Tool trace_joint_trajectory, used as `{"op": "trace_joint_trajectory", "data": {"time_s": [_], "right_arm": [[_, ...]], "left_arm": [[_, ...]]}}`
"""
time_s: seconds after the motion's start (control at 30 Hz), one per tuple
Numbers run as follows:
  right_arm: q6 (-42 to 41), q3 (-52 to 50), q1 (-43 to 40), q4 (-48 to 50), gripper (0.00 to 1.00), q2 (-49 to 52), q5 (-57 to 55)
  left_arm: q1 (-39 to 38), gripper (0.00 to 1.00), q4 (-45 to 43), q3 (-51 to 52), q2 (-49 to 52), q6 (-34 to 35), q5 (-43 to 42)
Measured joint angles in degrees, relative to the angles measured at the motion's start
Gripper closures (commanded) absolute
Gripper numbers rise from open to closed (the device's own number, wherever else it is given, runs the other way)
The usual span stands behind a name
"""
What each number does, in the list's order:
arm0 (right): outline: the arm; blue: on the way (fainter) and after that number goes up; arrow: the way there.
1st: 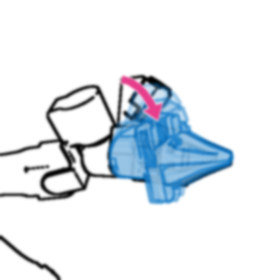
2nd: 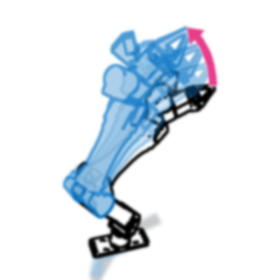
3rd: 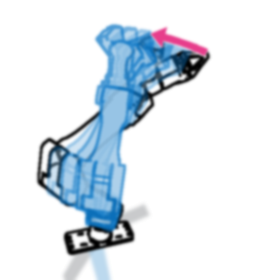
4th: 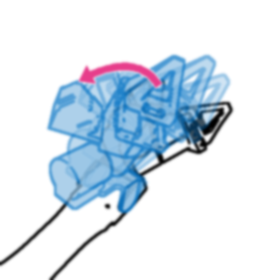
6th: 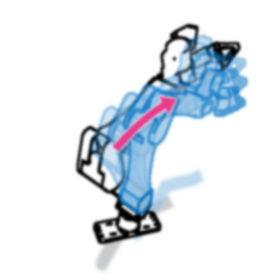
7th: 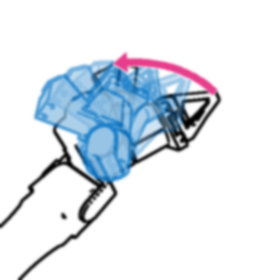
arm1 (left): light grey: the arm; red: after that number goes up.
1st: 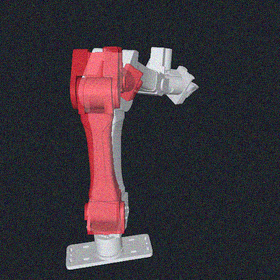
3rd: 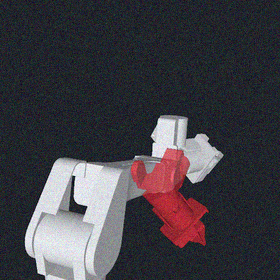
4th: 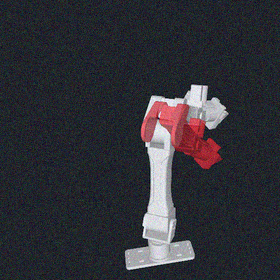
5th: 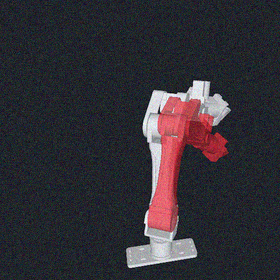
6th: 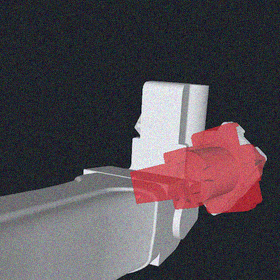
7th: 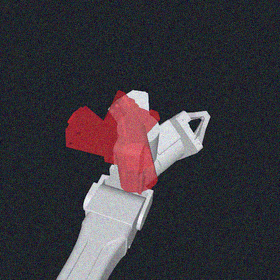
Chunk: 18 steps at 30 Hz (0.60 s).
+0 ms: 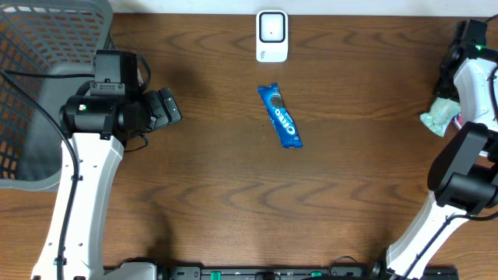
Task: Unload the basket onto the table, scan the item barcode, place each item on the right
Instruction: 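Carry the wipes pack to the far right and release it, then move the right gripper left and grasp the blue Oreo bar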
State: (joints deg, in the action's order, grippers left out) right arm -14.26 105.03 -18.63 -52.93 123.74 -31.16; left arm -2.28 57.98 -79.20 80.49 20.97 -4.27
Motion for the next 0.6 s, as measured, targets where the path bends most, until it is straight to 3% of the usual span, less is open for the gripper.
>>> {"op": "trace_joint_trajectory", "data": {"time_s": [0.4, 0.6], "right_arm": [[3.3, 0.0, 1.1, 1.1, 0.32, 0.2, 20.6], [7.3, 0.0, 6.4, 0.0, 0.25, 0.2, 32.5]], "left_arm": [[0.0, 0.02, 0.0, 0.0, 0.0, 0.0, 0.0], [0.0, 0.02, 0.0, 0.0, 0.0, 0.0, 0.0]]}}
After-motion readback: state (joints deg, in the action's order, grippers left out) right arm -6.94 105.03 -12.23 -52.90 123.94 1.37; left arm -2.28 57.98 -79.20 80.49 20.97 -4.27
